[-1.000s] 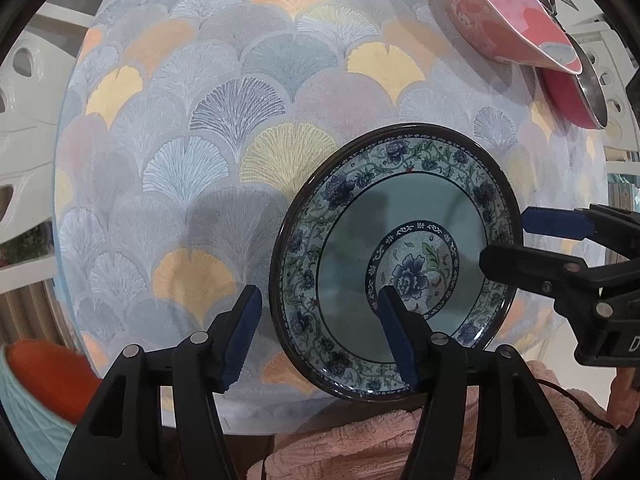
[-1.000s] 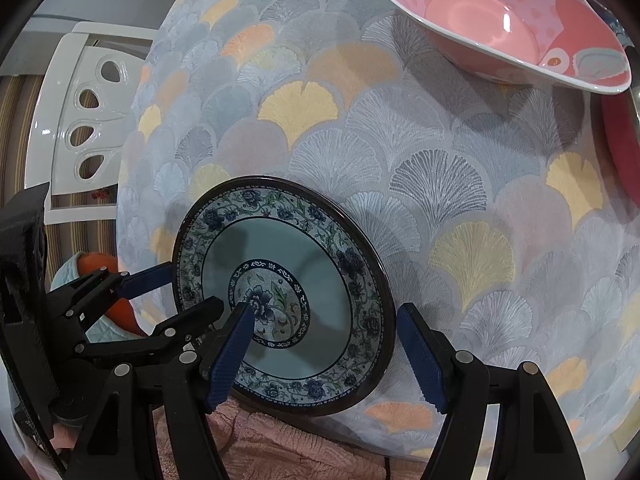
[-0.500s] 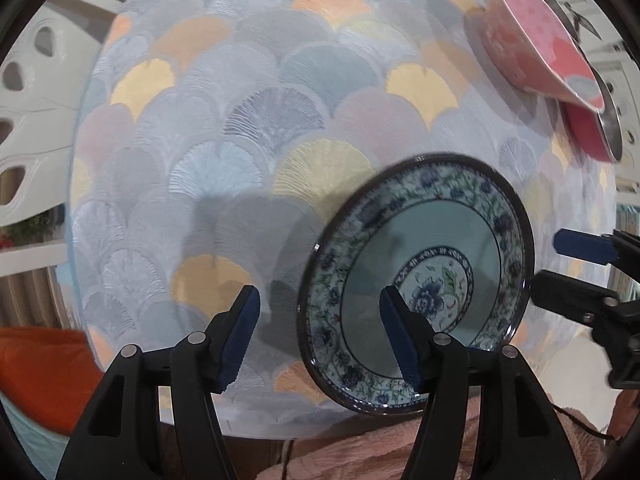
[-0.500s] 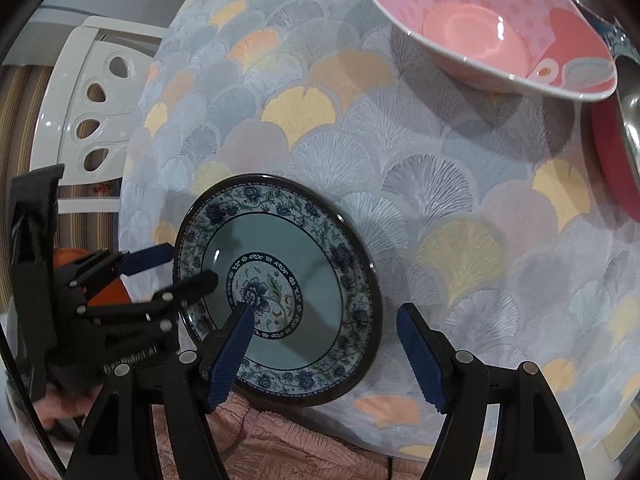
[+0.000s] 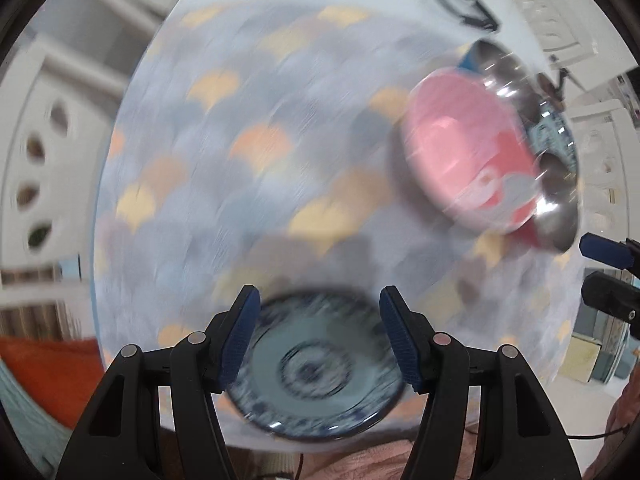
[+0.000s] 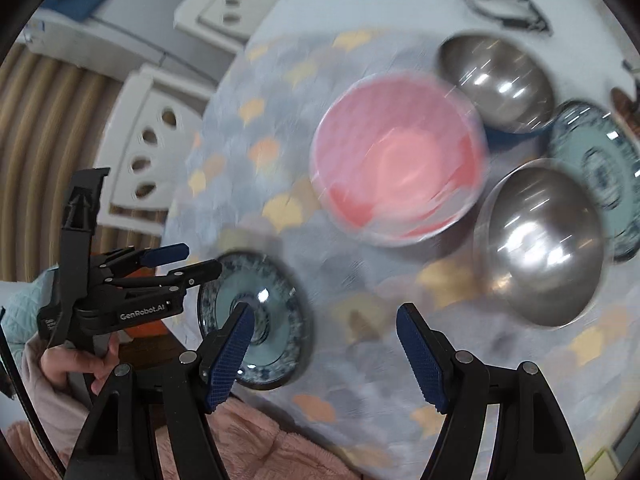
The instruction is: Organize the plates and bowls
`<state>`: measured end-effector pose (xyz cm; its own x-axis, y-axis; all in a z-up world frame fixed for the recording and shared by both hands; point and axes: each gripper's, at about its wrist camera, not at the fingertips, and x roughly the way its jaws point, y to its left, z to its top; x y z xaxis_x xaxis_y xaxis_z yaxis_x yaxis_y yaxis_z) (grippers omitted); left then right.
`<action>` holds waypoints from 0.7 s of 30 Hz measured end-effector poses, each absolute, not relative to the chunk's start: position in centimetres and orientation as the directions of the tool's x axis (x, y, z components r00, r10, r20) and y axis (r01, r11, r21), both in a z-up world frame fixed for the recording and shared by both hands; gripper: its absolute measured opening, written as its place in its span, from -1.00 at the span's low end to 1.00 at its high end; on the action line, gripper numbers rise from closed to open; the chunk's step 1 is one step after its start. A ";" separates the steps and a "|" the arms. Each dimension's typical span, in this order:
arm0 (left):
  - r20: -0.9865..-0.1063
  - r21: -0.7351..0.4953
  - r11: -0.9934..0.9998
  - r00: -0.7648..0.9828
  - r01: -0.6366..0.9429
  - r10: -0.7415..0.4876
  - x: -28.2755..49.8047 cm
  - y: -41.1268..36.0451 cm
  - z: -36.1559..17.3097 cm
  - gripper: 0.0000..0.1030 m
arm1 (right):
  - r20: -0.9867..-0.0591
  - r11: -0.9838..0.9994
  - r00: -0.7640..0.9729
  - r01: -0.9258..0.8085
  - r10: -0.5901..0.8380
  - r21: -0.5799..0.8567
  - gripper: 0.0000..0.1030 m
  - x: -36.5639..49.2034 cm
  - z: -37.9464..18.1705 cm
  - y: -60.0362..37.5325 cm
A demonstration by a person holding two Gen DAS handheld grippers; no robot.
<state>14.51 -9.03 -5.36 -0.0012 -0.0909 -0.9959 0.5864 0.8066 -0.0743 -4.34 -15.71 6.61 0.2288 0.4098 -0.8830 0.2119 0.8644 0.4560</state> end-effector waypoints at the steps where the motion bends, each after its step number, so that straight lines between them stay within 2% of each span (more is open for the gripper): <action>1: -0.994 -0.081 0.795 0.005 0.601 -0.105 14.4 -10.4 -4.8 0.17 | -0.882 0.864 0.247 0.215 0.402 0.455 0.39 -4.5 7.3 -17.0; 6: -0.983 -0.080 0.713 0.064 0.697 -0.173 15.4 -20.0 -0.1 0.17 | -0.865 0.854 0.358 0.256 0.351 0.453 0.39 -5.3 10.5 -24.9; 9: -0.974 -0.092 0.661 0.070 0.745 -0.215 15.4 -26.0 0.6 0.17 | -0.856 0.832 0.410 0.315 0.315 0.457 0.39 -5.8 11.2 -30.0; 14: -0.970 -0.125 0.598 0.029 0.792 -0.241 14.2 -34.8 -0.4 0.17 | -0.857 0.772 0.438 0.433 0.271 0.465 0.39 -7.4 10.1 -37.1; 21: -0.986 -0.076 0.529 0.015 0.845 -0.165 12.7 -43.7 -4.3 0.17 | -0.888 0.690 0.392 0.575 0.240 0.440 0.39 -9.8 5.8 -43.5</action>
